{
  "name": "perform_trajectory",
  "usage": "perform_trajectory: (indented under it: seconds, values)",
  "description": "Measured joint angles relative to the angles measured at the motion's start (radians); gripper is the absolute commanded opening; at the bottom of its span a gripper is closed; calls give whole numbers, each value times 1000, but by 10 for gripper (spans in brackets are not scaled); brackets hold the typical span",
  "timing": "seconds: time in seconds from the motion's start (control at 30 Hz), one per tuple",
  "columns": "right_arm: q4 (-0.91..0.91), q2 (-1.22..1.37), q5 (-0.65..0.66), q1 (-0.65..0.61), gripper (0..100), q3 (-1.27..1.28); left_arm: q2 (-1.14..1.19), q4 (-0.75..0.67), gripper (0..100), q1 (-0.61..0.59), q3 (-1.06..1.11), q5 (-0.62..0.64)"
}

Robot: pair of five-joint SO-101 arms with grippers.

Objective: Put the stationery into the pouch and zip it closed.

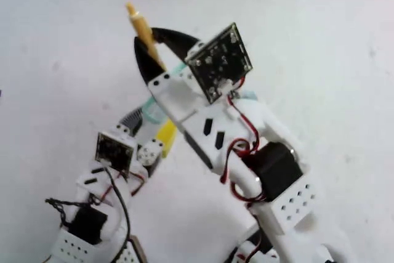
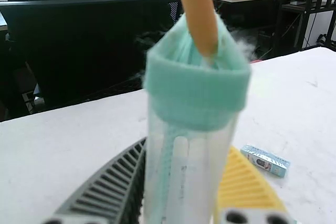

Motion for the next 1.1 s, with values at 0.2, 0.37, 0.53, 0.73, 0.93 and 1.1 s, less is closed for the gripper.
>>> perform_trajectory:
  seconds: [0.2,0.37,0.53,0.73,0.93,1.1]
  values:
    - [17,-2,0,20,16,0,0,0,185,2,0,0]
    - [112,-2,0,91,17,0,0,0,185,-17,0,0]
    - [213,-2,0,153,17,0,0,0,185,-23,0,0]
    - [307,-2,0,130,17,0,2,0,185,-23,0,0]
    - [319,-2,2,49,17,0,2,0,185,-29,0,0]
    - [319,20,-71,3,17,0,2,0,185,-31,0,0]
